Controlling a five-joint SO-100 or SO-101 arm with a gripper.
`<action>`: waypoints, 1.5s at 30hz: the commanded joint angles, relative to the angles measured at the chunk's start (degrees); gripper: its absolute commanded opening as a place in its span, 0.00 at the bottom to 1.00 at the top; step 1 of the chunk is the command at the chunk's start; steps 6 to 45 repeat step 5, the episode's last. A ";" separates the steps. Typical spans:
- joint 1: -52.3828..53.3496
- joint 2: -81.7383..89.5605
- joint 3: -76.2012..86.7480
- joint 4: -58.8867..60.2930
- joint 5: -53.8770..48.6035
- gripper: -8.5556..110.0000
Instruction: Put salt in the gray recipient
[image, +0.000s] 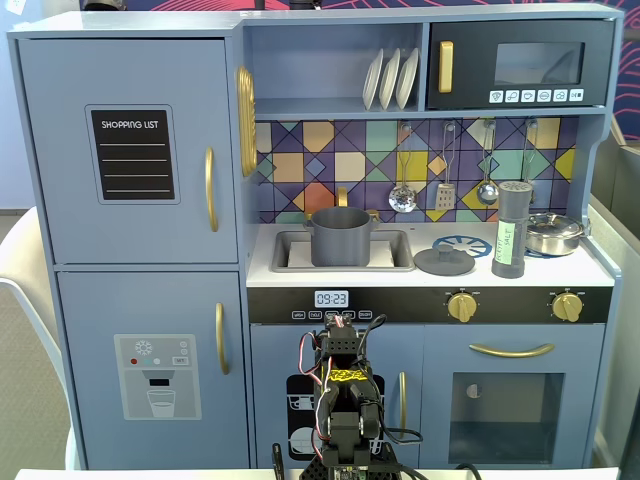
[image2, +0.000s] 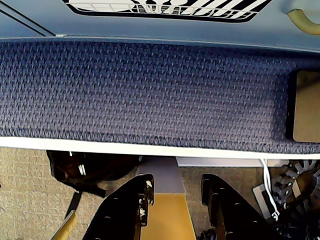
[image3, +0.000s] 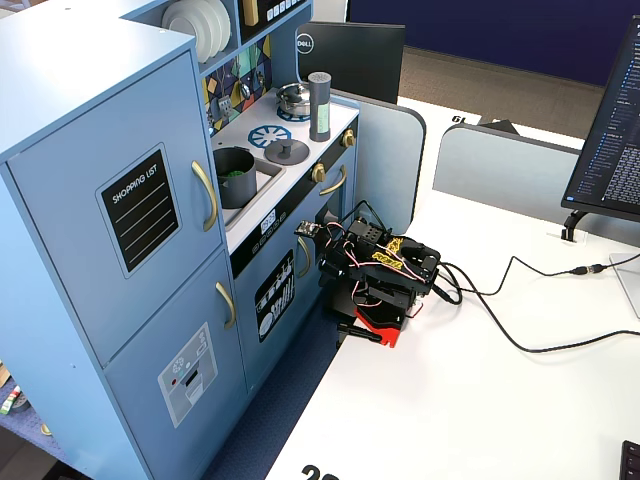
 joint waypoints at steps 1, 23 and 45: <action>-0.88 0.26 -0.35 0.26 -0.62 0.12; -0.97 0.26 -0.35 0.26 -0.62 0.12; -0.97 0.26 -0.35 0.26 -0.62 0.12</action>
